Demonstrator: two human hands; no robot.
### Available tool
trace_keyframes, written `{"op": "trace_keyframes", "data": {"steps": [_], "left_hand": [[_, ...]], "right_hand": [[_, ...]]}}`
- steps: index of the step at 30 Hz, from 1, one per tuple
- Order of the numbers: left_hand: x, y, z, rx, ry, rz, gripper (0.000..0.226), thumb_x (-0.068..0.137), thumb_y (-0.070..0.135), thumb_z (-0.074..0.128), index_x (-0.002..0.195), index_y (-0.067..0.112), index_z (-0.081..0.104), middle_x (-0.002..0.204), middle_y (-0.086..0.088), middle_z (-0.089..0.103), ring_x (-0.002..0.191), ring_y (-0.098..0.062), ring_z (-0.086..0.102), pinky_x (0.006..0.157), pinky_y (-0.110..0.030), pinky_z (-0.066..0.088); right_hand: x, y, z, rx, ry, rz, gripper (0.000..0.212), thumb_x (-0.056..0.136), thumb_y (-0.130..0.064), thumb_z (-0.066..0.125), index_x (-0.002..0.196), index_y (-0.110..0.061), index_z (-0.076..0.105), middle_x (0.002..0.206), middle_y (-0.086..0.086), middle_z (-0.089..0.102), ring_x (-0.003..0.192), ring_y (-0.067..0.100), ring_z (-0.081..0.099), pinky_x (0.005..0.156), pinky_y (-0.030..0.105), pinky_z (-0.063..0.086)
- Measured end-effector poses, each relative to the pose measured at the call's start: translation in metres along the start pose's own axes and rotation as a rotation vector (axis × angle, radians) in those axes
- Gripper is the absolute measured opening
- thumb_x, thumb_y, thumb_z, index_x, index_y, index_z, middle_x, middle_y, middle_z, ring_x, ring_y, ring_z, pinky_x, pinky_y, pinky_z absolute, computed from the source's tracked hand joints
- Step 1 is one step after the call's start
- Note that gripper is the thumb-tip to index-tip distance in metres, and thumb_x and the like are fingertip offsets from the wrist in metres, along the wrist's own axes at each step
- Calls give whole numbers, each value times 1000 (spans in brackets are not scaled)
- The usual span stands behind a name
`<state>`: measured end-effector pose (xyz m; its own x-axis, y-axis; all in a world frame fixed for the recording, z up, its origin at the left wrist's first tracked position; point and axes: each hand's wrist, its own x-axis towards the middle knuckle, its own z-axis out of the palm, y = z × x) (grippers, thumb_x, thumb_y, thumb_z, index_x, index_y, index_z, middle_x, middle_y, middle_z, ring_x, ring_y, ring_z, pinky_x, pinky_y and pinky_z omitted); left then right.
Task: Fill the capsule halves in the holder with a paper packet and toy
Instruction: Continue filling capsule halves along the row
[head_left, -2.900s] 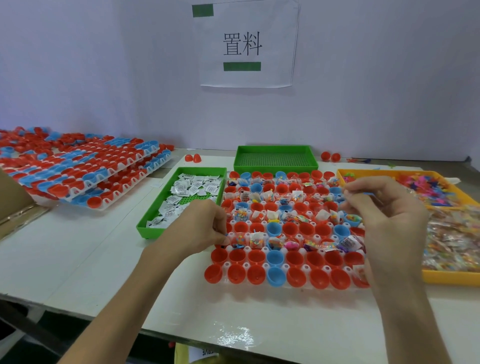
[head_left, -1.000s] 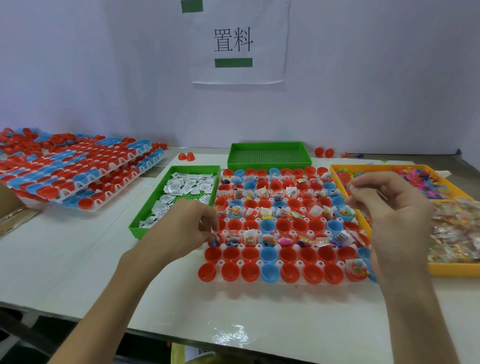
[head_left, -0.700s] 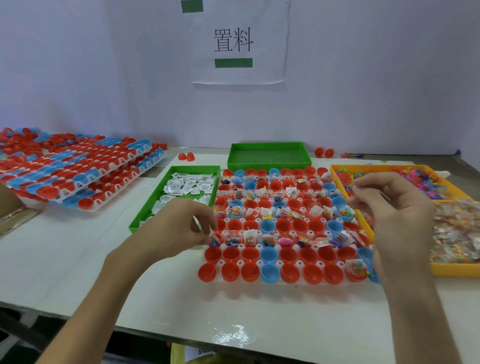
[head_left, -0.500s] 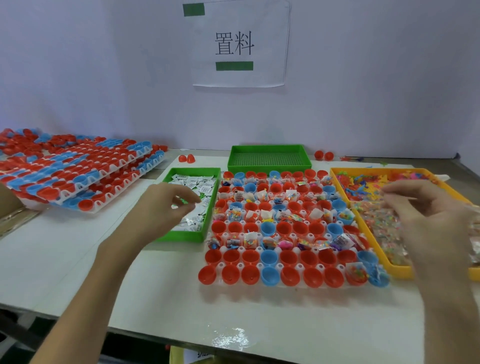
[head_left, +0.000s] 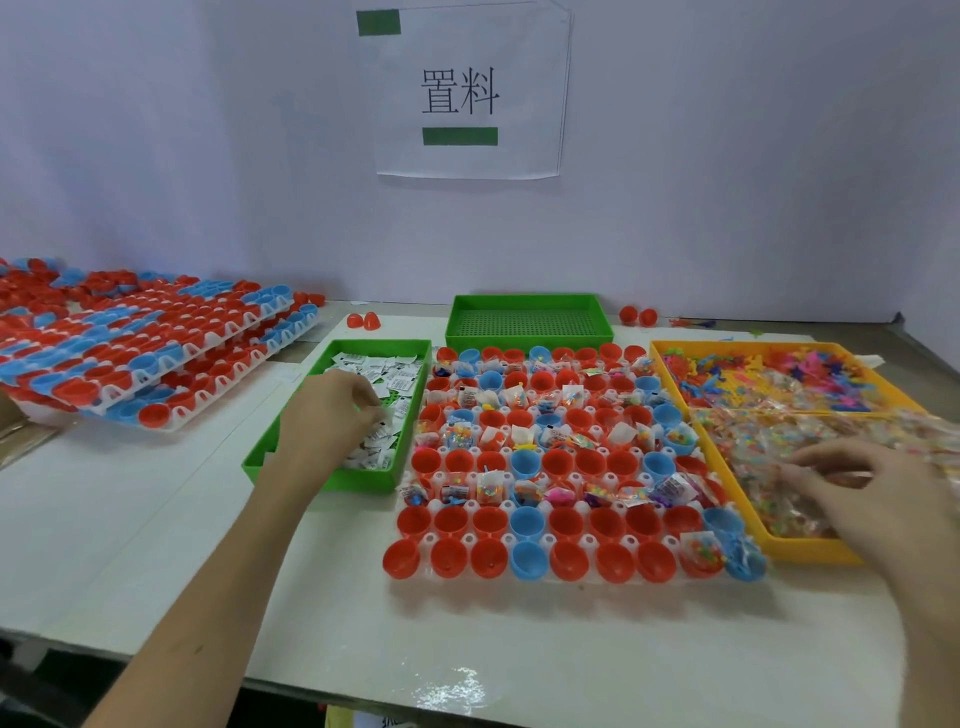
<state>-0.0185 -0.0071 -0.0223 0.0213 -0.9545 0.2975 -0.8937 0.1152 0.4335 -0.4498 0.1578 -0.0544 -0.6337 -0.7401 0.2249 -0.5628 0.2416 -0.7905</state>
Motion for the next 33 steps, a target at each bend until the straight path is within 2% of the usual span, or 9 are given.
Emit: {"op": "trace_keyframes", "data": {"steps": [3,10,13,16,20,22,26,30,33], "left_hand": [[0,-4,-2,-64,139,-14,12,85,35,78,88,23,77,88,8,72,81,-14,64,78,-36,54],[-3,-4,-9,-219,281,14,9,85,23,79,86,15,77,84,1,73,72,-9,62,78,-38,56],[-14,11,-18,-339,307,39,9,85,24,79,85,17,73,80,1,72,69,-7,66,69,-27,54],[-37,36,-33,-574,331,71,12,84,27,79,80,30,68,75,12,72,69,-3,70,67,-18,54],[-77,68,-44,-895,377,61,10,82,24,82,84,27,73,78,7,75,75,-12,74,73,-28,58],[-92,84,-42,-1015,359,35,13,81,22,81,89,28,74,81,5,77,79,-16,75,74,-29,58],[-115,120,-28,-1218,266,-11,9,84,16,78,90,23,77,78,1,77,74,-14,75,68,-19,57],[-132,148,-11,-1293,91,40,4,85,13,76,87,16,77,75,-3,77,71,-18,75,67,-22,59],[-136,155,-7,-1347,-27,6,8,85,8,74,91,13,76,76,-5,77,72,-20,76,66,-23,59]], "right_hand": [[-4,-8,0,22,71,0,21,83,-22,79,69,-30,66,75,-8,68,73,18,64,58,26,49],[-12,-18,-3,-38,-60,-7,21,81,-19,82,98,-28,73,98,4,66,94,25,62,79,53,58],[-11,-18,-3,-19,-35,38,14,83,-17,80,93,-26,78,94,6,70,85,26,66,74,53,59],[-11,-16,-3,0,16,49,12,86,-16,76,93,-26,79,83,0,71,71,24,67,59,41,56],[-13,-18,-2,32,93,37,20,89,-12,72,105,-23,78,90,5,70,74,25,66,60,43,55],[-17,-21,-3,24,119,23,23,89,-12,71,107,-25,77,88,3,68,70,22,64,63,37,53],[-17,-24,-4,-36,-1,7,26,82,-16,81,106,-24,76,101,-1,67,96,24,63,85,47,55],[-16,-17,-1,-38,69,-39,20,84,-10,78,94,-26,75,98,4,73,91,24,65,68,30,52],[-18,-13,0,55,154,-79,25,84,-6,76,90,-30,73,95,1,73,87,19,66,61,36,55]]}}
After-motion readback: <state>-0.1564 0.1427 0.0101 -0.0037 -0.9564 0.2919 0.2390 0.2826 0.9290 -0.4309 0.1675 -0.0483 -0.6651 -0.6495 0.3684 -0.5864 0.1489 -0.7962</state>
